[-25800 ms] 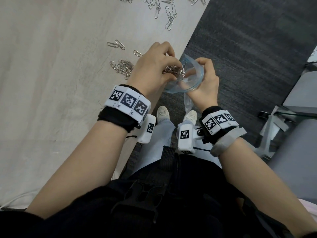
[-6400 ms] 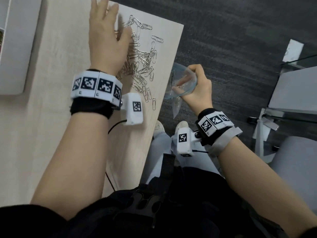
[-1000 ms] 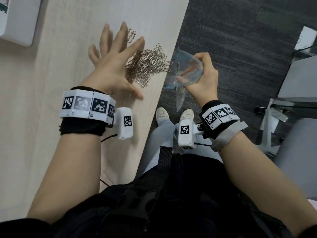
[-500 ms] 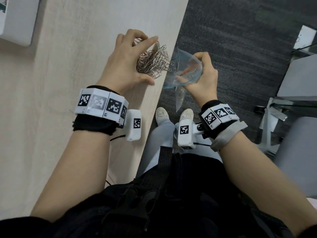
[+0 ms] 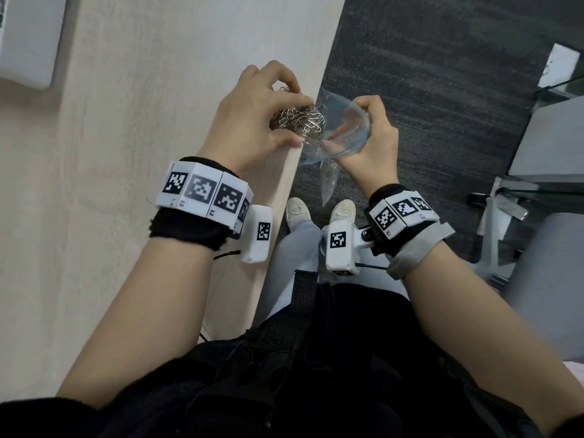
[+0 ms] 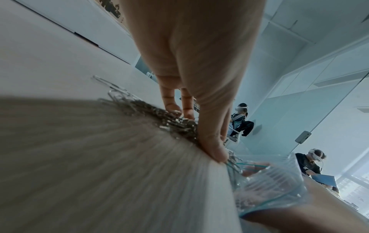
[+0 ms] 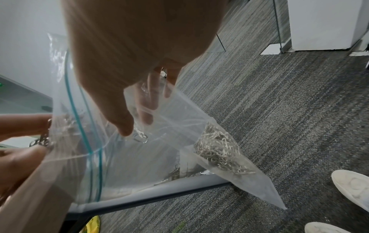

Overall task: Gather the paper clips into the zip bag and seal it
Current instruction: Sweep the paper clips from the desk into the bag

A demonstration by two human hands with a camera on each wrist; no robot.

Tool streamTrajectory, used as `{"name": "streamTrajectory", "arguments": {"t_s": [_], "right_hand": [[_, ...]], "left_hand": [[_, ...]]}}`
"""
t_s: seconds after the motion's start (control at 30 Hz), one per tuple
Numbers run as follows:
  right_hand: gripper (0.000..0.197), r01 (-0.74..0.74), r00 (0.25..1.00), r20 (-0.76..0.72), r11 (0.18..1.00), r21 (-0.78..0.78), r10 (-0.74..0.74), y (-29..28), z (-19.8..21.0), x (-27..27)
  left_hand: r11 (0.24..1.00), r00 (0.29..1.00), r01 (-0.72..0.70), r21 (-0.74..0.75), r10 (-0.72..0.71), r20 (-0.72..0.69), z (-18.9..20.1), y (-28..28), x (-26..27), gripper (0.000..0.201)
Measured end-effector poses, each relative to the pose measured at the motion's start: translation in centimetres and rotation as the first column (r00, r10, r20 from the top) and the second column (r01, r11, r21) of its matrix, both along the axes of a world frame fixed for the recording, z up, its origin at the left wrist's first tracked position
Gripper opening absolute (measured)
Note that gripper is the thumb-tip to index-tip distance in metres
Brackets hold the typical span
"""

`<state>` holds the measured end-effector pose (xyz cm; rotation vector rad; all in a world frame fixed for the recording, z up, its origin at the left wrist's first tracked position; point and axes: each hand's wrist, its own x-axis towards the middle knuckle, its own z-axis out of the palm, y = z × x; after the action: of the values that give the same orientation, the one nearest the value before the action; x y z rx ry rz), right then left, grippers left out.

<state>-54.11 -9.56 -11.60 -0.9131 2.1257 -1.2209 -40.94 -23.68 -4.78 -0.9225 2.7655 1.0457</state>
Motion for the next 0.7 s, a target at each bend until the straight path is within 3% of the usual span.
{"name": "streamTrajectory", "arguments": {"t_s": [0.2,0.37,0.57,0.7], "right_hand": [[0.059,0.005,1.0,0.017,1.0,-0.014,-0.005,-0.1,0.3,0.0],[0.046,0.006,1.0,0.011,1.0,0.011,-0.006,-0.2,0.2,0.0],[0.046,0.009,1.0,0.01,1.0,0.005,-0.009,-0.2,0.4,0.1],[0.046,0.008,1.0,-0.011,1.0,0.019,-0.007,0.2,0.5,0.4]], "left_hand": [[0.999,0.999,0.023,-0.025,-0.024,-0.029,-0.6,0.4,-0.5,0.042],[0.998,0.999,0.042,-0.055,-0.043,-0.03,-0.7,0.7,-0.7,0.038],[0.996,0.998,0.041,-0.084,-0.045,-0.052,-0.8,1.1,-1.0,0.033],[0.997,0.996,0.047,-0.067,-0.052,-0.072,-0.5,1.8,-0.6,0.049]]}}
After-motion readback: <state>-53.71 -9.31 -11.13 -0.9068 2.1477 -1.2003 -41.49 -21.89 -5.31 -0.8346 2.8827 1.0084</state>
